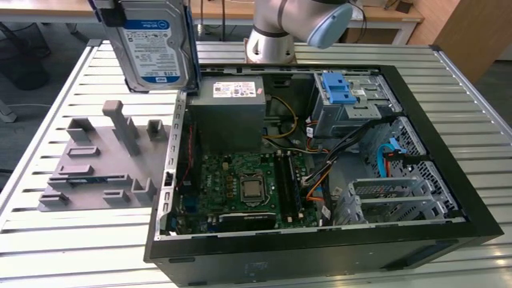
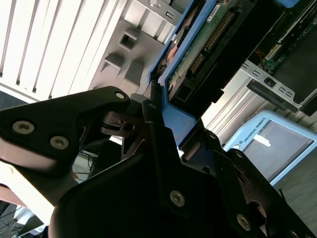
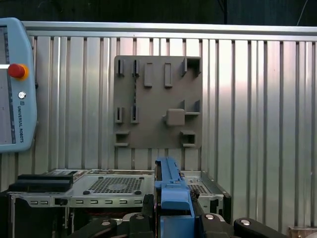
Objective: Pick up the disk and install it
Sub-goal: 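Pick up the disk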
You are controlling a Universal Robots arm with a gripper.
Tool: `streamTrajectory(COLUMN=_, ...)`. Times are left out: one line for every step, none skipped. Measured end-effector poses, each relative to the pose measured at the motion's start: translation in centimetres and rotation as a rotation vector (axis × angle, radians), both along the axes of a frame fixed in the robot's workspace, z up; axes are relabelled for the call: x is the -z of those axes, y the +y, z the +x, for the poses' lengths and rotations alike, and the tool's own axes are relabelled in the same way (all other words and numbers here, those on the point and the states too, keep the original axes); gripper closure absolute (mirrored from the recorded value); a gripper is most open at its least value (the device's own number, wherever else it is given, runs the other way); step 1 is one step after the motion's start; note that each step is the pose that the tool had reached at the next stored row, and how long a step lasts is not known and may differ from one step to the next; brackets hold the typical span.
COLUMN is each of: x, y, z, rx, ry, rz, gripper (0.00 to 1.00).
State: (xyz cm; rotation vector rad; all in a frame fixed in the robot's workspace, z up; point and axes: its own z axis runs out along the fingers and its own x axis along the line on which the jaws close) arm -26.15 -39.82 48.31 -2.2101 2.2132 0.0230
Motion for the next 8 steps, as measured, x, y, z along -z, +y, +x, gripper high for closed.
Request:
streamTrajectory(x=0.00, y=-0.04, z=0.19, rx=0.000, ry=0.0000, rz=0.0000, gripper=0.64)
streamTrajectory(x=0.00, y=-0.10, z=0.39, rx=0.000, ry=0.0002, rz=0.0000, gripper=0.64)
streamTrajectory(x=0.00, y=-0.15, z=0.62, rx=0.000, ry=0.0004, rz=0.0000, gripper=0.64)
streamTrajectory(x=0.00, y=-0.21, z=0.83, rx=0.000, ry=0.0007, rz=0.0000, gripper=0.64)
streamTrajectory(x=0.00, y=-0.27, z=1.05, rx=0.000, ry=0.0010, rz=0.0000, gripper=0.64)
streamTrajectory(x=0.00, y=-0.34, z=1.28, rx=0.000, ry=0.0012, rz=0.0000, gripper=0.64)
streamTrajectory(x=0.00, y=-0.41, z=1.49, rx=0.000, ry=0.0014, rz=0.0000, gripper=0.64)
streamTrajectory(x=0.00, y=-0.47, z=1.68, rx=0.000, ry=0.0017, rz=0.0000, gripper=0.64)
